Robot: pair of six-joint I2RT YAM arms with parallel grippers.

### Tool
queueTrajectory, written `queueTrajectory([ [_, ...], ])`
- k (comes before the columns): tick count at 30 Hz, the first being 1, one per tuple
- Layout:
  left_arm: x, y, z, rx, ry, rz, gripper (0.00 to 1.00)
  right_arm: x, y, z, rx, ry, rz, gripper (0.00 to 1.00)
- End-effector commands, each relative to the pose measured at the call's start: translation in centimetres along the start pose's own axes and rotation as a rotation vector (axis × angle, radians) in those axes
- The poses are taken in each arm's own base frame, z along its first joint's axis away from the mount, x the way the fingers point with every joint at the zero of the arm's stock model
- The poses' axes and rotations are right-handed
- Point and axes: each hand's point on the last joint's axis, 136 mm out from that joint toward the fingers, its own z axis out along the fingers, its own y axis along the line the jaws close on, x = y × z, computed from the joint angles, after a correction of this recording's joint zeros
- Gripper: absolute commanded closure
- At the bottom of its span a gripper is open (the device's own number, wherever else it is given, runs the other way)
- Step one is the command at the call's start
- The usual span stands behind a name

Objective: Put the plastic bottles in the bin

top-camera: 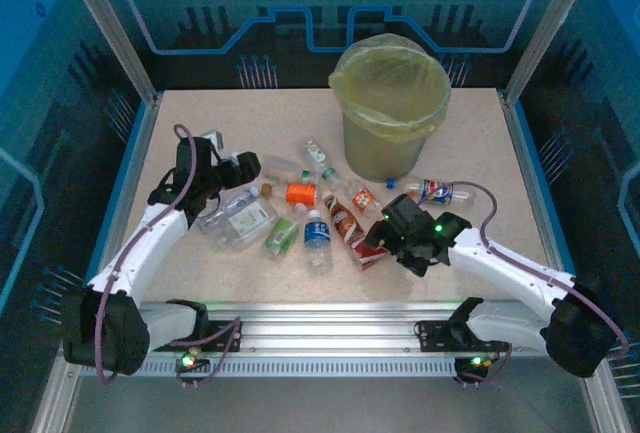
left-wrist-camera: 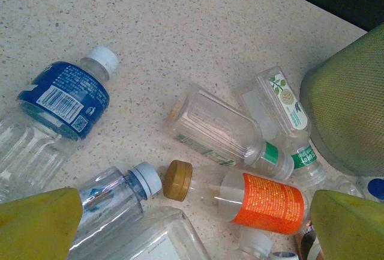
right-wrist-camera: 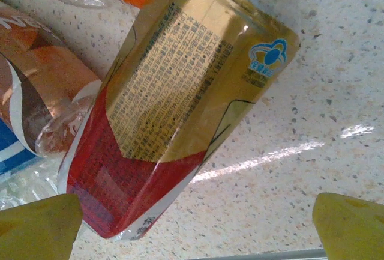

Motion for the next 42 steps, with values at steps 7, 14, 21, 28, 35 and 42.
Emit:
queueTrajectory([
  [7,0.4,-0.1,0.2,0.032,0.002,-0.018,0.01,-1.5,0.9,1.3,-0.05,-0.037,0.082,0.0],
  [14,0.6,-0.2,0.4,0.04,0.007,-0.017,0.01,-1.9,0.7,2.4,-0.022,-0.044,0.089,0.0],
  [21,0.7,-0.2,0.3,0.039,0.008,-0.015,0.01,-2.0,-1.0,3.5,0.021,-0.046,0.113,0.01],
  [28,0.4,-0.3,0.0,0.042,-0.005,-0.012,0.01,-2.1,-2.5,3.8,0.057,-0.061,0.121,0.04],
  [35,0.2,-0.3,-0.4,0.041,-0.016,-0.008,0.01,-2.4,-3.5,4.1,0.091,-0.059,0.124,0.05],
  [42,-0.1,-0.5,-0.7,0.046,-0.03,-0.006,0.01,-2.6,-4.1,4.6,0.127,-0.053,0.113,0.04],
])
